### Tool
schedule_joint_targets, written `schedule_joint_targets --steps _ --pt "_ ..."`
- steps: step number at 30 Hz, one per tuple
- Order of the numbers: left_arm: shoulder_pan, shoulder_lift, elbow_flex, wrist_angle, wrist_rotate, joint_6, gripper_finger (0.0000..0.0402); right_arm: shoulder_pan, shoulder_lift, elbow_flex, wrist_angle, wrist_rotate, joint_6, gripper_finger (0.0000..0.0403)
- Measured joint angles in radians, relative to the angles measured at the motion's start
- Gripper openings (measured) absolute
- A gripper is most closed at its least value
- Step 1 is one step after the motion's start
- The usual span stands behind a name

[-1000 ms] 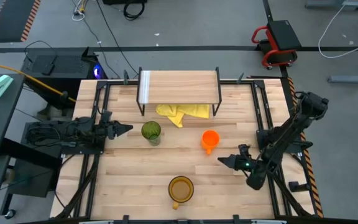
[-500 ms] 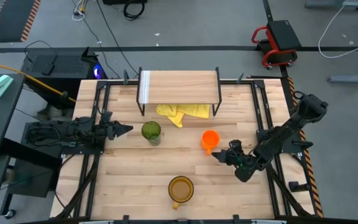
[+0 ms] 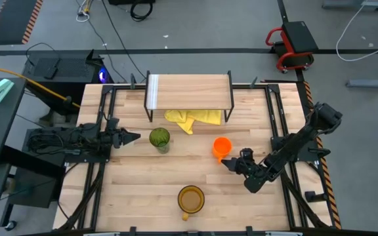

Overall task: Stack small to large cups/mugs on shelf
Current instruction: Put the orange mug on the shelf

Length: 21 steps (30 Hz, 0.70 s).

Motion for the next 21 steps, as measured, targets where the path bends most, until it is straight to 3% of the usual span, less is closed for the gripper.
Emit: schedule_joint_targets --steps 21 --pt "0.0 0.0 0.0 0.0 0.001 0.0 0.0094 -0.045 0.01 0.0 0.031 -0.01 -0.01 0.0087"
